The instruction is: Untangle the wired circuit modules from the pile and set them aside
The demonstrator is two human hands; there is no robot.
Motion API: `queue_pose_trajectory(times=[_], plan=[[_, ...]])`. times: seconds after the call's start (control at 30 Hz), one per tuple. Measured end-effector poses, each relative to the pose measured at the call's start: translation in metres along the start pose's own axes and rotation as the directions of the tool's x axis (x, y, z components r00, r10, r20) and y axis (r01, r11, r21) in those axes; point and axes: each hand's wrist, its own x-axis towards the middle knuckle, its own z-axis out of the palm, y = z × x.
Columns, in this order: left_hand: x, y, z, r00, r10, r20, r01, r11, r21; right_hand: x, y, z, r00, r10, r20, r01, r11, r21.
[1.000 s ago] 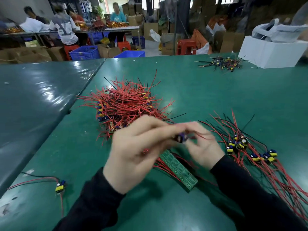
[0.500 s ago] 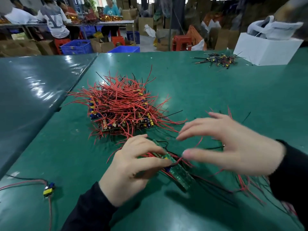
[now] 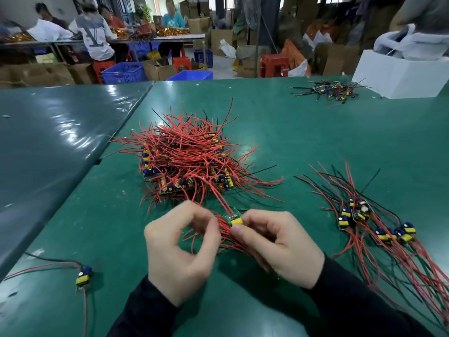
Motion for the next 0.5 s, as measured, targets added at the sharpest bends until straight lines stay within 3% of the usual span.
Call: queue_pose_trajectory(times=[0.07, 0.17, 0.3, 0.37, 0.5], plan=[[0.002, 0.001, 0.003, 0.978, -0.185, 0.092, 0.194, 0.976, -0.096, -0.003, 0.002, 0.003, 0.998, -0.058, -0.008, 0.057, 0.996, -0.065], [0.005, 0.004, 0.007, 0.918, -0.335, 0.214, 0.381, 0.895, -0.231, -0.009, 0.003, 0.002, 0.988, -0.152, -0.031, 0.143, 0.969, -0.204], [0.007, 0.002, 0.003, 0.735, -0.534, 0.419, 0.678, 0.565, -0.470, -0.015, 0.003, 0.004, 0.968, -0.246, -0.041, 0.224, 0.931, -0.289], [0.008, 0.003, 0.001, 0.670, -0.574, 0.471, 0.740, 0.476, -0.475, -0.016, 0.005, 0.004, 0.959, -0.281, -0.031, 0.255, 0.906, -0.337], [0.008, 0.005, 0.002, 0.630, -0.627, 0.460, 0.772, 0.436, -0.463, -0.017, 0.005, 0.004, 0.944, -0.329, 0.028, 0.305, 0.838, -0.453]])
